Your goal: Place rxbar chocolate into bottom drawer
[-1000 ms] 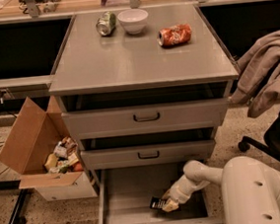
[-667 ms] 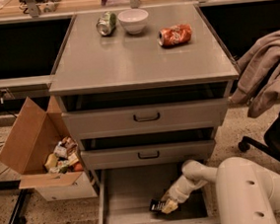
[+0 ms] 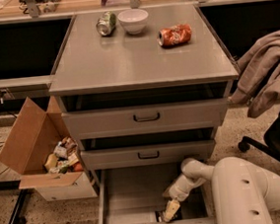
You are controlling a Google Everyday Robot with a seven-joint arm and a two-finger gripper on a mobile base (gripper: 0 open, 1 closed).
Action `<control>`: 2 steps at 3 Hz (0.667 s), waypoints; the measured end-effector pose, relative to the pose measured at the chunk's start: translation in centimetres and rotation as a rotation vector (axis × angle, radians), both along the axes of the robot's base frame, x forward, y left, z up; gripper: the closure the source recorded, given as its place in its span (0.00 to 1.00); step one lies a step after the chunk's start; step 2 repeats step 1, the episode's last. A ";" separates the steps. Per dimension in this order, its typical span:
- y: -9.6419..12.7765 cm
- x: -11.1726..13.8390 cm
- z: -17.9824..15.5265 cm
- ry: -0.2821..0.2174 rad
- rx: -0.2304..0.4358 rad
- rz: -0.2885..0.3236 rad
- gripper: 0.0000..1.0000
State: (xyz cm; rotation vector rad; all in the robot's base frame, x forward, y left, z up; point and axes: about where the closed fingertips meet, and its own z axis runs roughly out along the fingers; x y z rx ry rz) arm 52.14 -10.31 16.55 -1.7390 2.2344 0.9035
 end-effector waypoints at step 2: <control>-0.8 -0.7 2.5 -0.040 0.050 0.011 0.00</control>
Offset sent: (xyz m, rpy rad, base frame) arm 0.0000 0.0000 0.0000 0.0000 0.0000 0.0000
